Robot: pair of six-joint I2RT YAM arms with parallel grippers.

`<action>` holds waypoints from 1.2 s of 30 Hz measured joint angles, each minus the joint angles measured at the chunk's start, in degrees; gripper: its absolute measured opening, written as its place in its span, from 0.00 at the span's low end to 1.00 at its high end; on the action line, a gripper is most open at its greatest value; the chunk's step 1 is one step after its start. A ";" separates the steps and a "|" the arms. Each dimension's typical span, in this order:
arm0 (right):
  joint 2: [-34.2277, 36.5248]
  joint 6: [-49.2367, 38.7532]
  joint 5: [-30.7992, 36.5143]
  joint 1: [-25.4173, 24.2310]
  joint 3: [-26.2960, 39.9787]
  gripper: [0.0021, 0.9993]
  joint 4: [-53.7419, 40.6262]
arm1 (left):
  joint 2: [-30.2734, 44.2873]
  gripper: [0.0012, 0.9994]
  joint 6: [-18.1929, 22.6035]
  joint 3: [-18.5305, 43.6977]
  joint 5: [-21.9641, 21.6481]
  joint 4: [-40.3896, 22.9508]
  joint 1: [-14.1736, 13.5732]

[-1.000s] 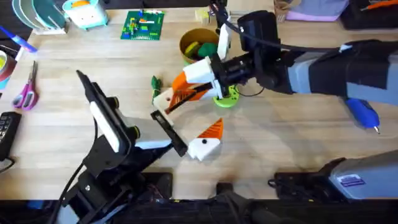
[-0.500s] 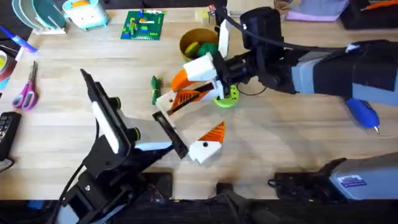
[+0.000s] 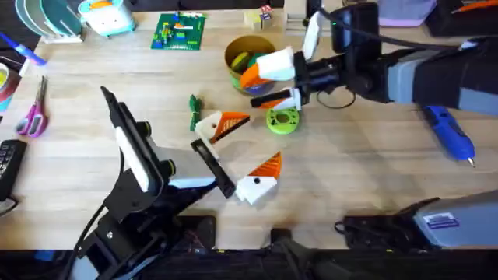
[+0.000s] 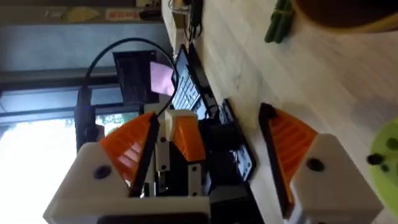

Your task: Pick up the gripper from the table and insert it into the empty holder that is missing its gripper. Then pick up a screw, insert it into the mounting hole, and use the screwdriver to tighten it. Finally, clean up the table by picking up the vegetable and placing it into the bucket.

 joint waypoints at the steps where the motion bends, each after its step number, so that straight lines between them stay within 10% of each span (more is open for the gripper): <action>1: -0.04 -0.69 0.27 -1.11 0.00 0.96 0.00 | 0.00 0.99 0.00 0.00 0.00 0.00 -0.01; 11: -12.56 -11.31 7.82 -9.00 0.00 0.96 -13.50 | 0.00 0.99 0.00 0.00 0.00 0.00 -0.01; 21: -34.28 -33.88 37.16 -5.55 0.00 0.97 -44.10 | 0.00 0.99 0.00 0.00 0.00 0.00 -0.01; 36: -22.46 -48.40 50.86 8.74 0.00 0.87 -38.78 | 0.00 0.99 0.00 0.00 0.02 0.00 -0.01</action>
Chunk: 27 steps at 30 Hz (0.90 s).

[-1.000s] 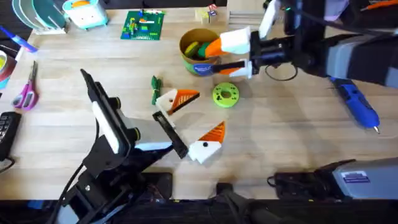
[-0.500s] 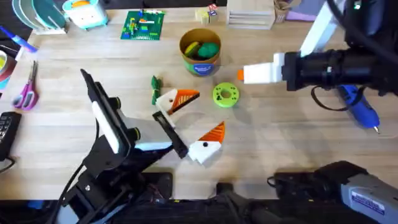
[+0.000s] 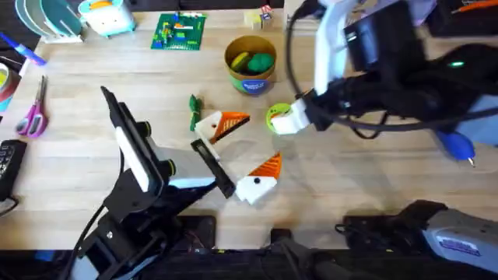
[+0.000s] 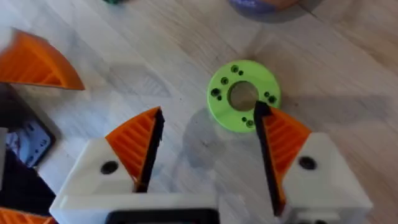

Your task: Pick up the gripper from the table and insert it into the empty holder that is missing its gripper. Then pick up a screw, insert it into the mounting hole, and use the screwdriver to tighten it. Finally, clean up the table by picking up the vegetable and placing it into the bucket.

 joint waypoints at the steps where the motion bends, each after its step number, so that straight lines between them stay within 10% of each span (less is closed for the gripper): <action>1: 1.53 -0.46 1.15 1.19 0.00 0.86 0.32 | 0.00 0.99 0.00 0.00 0.00 0.00 0.00; 27: 17.37 -2.11 7.83 5.94 0.00 0.37 10.34 | -0.02 0.99 0.00 0.00 0.00 0.00 0.02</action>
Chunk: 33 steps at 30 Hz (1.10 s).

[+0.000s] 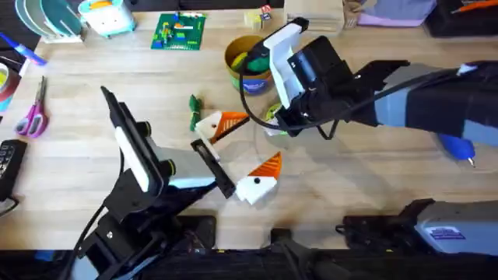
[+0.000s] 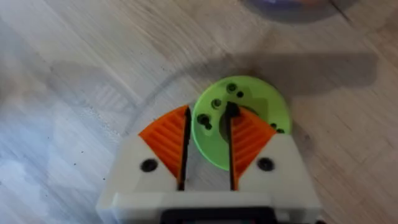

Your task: Pick up the gripper from the table and insert it into the empty holder that is missing its gripper. Then pick up a screw, insert it into the mounting hole, and use the screwdriver to tighten it. Finally, clean up the table by picking up the vegetable and placing it into the bucket.

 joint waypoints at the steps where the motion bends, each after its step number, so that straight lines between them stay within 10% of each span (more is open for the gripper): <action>1: 0.15 0.00 0.00 0.00 0.00 0.35 0.01 | 0.02 0.99 0.00 0.00 0.00 0.00 -0.01; 12: 0.28 -0.03 0.29 0.15 0.00 0.01 0.45 | 0.02 0.99 0.00 0.00 0.00 0.00 -0.01; 33: -2.95 0.02 0.59 -8.09 0.00 0.00 -1.75 | 0.02 0.99 0.00 0.00 0.00 0.00 -0.02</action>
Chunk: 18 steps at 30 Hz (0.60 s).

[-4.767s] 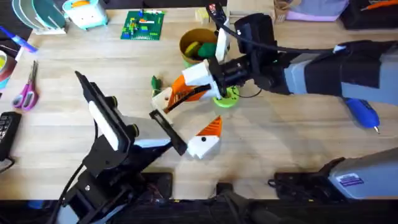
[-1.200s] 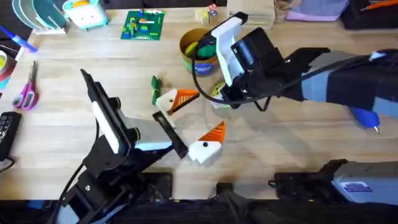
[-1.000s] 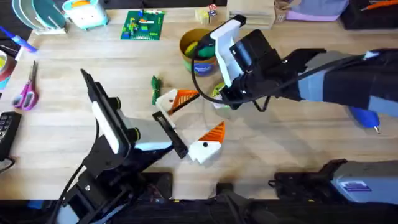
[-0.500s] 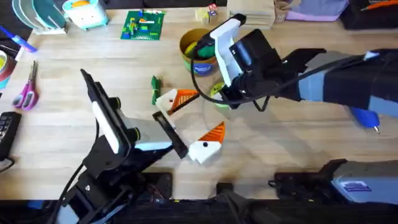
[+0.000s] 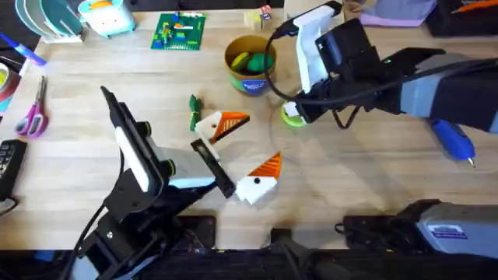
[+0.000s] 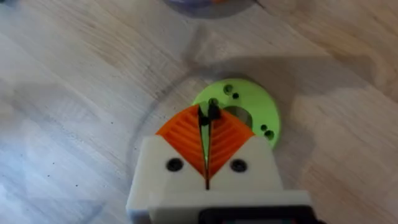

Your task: Pick up the gripper from the table and insert it into the empty holder that is missing its gripper. Then pick up a screw, insert it into the mounting hole, and use the screwdriver to tighten it. Finally, clean up the table by picking up the vegetable and placing it into the bucket.

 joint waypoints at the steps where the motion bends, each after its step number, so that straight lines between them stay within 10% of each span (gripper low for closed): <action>1: 0.02 0.00 -0.02 -0.37 0.00 0.00 -0.31 | 0.00 0.99 0.00 0.00 0.00 0.00 0.00; 18: -0.08 0.00 0.02 -1.53 0.00 0.00 -1.68 | 0.00 0.99 0.00 0.00 0.00 0.00 0.02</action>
